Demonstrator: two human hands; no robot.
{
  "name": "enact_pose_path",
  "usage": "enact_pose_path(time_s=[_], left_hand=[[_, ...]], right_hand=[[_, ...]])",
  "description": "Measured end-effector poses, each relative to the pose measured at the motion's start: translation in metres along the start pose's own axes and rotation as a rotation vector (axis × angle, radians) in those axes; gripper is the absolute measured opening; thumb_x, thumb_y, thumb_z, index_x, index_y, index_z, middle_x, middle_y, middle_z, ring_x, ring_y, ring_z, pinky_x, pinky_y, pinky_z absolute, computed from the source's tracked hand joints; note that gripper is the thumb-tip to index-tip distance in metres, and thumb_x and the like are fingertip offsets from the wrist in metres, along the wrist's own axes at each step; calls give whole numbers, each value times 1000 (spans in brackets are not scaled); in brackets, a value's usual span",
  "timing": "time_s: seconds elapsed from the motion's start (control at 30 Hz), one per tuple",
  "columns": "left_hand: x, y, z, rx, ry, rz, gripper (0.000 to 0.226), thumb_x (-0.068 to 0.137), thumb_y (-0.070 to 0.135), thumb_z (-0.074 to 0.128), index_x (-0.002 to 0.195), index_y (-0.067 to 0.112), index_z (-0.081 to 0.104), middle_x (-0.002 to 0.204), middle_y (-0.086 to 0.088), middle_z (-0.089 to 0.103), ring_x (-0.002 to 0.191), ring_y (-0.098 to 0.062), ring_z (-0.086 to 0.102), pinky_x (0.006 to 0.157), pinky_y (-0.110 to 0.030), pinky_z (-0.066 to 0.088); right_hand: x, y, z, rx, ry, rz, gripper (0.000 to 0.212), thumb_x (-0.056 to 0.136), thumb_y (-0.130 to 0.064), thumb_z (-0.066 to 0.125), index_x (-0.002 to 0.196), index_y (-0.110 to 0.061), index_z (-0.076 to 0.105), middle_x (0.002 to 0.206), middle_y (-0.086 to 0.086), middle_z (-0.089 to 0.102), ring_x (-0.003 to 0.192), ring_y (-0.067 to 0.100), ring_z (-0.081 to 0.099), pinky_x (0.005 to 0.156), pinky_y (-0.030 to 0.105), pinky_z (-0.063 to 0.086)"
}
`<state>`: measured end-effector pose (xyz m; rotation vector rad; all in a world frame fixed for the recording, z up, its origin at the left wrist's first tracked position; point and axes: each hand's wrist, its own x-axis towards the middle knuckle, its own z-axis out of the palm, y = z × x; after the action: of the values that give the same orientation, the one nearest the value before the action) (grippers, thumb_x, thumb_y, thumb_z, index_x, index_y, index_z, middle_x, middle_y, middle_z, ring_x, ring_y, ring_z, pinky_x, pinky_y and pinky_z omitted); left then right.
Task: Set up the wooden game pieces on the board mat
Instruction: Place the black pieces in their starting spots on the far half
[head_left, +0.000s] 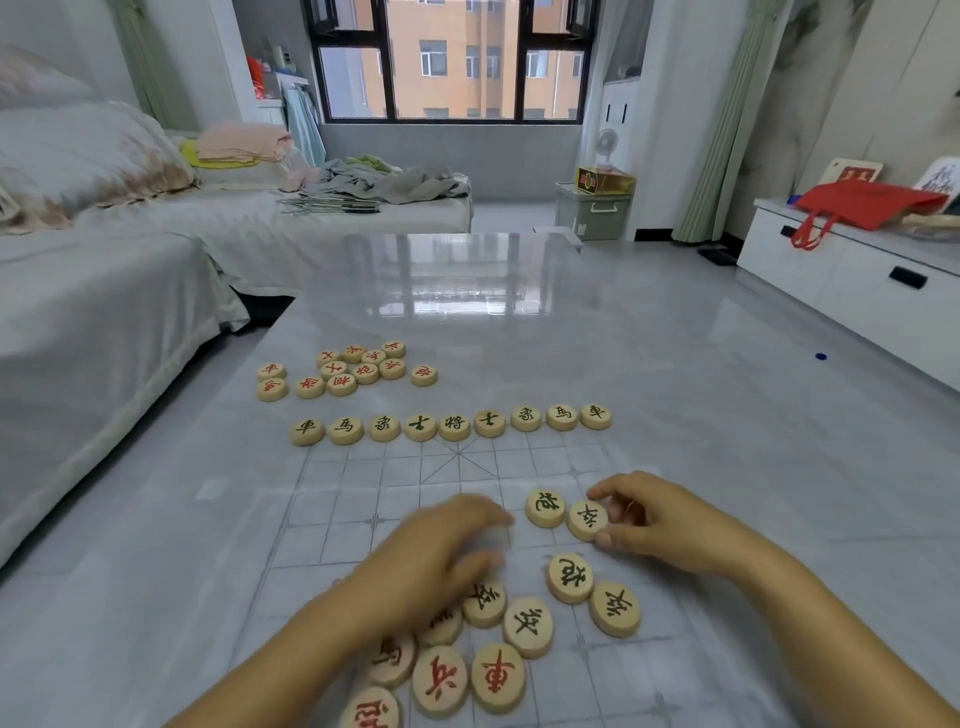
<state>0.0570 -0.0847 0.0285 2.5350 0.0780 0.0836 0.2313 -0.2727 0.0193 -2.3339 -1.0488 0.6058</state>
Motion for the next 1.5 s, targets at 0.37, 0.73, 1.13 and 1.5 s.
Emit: enact_pose_path(time_s=[0.37,0.73,1.13,1.5], left_hand=[[58,-15,5,166,-24,-16,36,82,22,64,117,17,58,121,-1,55,111,-17,49,94,-29,40],[-13,-94,-32,-89,323,-425,53,72,19,76,120,21,53,104,2,51,91,-11,49,77,-18,35],[-14,-101,-21,-191,493,-392,29,74,18,74,97,24,58,100,5,54,85,2,50,68,-1,37],[8,-91,-29,-49,374,-571,50,67,34,79,108,22,53,100,-1,49,94,-19,52,85,-34,46]], right_hand=[[-26,-36,7,-125,13,-63,30,76,-44,67,97,-28,53,95,-13,51,83,5,51,73,21,44],[4,-38,-3,-184,279,21,31,82,-44,60,109,-33,51,84,-14,44,82,11,51,68,26,40],[46,3,-5,92,94,51,25,85,-31,62,106,-39,53,80,0,55,70,13,51,65,25,40],[48,4,1,141,150,75,38,79,-33,69,111,-35,49,77,1,54,69,14,51,65,26,39]])
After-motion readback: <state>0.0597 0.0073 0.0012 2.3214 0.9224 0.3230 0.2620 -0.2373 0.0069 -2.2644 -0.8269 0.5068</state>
